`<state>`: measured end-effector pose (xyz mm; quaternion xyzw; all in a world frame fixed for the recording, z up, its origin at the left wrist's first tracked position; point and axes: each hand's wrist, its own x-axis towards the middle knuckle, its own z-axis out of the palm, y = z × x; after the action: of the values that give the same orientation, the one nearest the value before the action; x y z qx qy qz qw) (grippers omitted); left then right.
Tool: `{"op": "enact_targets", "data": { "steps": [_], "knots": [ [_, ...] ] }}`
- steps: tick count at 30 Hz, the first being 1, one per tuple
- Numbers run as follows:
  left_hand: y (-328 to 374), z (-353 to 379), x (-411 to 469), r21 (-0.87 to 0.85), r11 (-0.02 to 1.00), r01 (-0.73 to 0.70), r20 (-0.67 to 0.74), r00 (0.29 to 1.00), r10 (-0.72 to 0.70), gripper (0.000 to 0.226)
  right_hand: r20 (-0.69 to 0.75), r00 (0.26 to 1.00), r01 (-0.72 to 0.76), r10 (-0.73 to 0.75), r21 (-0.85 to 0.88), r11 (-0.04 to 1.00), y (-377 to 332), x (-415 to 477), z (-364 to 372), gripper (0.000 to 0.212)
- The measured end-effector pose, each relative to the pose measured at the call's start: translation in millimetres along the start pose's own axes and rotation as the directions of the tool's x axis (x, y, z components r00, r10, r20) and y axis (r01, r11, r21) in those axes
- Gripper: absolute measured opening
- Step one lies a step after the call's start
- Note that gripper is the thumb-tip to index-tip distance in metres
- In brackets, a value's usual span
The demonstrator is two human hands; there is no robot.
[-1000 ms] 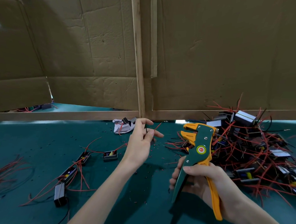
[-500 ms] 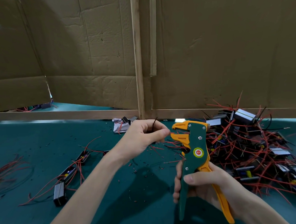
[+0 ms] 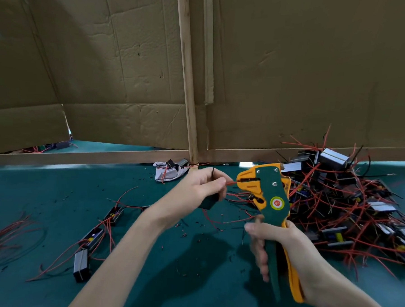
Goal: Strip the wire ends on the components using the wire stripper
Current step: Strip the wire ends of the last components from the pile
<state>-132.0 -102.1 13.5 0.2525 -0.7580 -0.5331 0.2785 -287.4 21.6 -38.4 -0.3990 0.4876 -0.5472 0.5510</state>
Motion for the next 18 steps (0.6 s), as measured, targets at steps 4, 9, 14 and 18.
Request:
{"op": "enact_targets", "data": {
  "steps": [4,9,14,18],
  "knots": [
    [-8.1,10.6,4.0,-0.047,0.998,0.043,-0.075,0.996,-0.047,0.029,0.149,0.987,0.013,-0.060,0.294,0.956,-3.7,5.7,-4.4,0.026],
    [-9.3,3.7,5.9,0.227,0.963,-0.145,-0.213,0.957,0.195,0.025,0.226,0.967,0.067,-0.116,0.212,0.975,-5.6,10.3,-18.5,0.040],
    [-6.5,6.2,2.9,0.371,0.889,-0.269,-0.250,0.893,0.374,0.017,0.266,0.960,0.048,-0.086,0.146,0.988,-3.0,13.3,-20.2,0.043],
    [-4.8,7.5,2.2,0.465,0.828,-0.313,-0.196,0.876,0.441,0.011,0.283,0.958,0.020,-0.054,0.121,0.992,-2.2,13.0,-21.0,0.043]
  ]
}}
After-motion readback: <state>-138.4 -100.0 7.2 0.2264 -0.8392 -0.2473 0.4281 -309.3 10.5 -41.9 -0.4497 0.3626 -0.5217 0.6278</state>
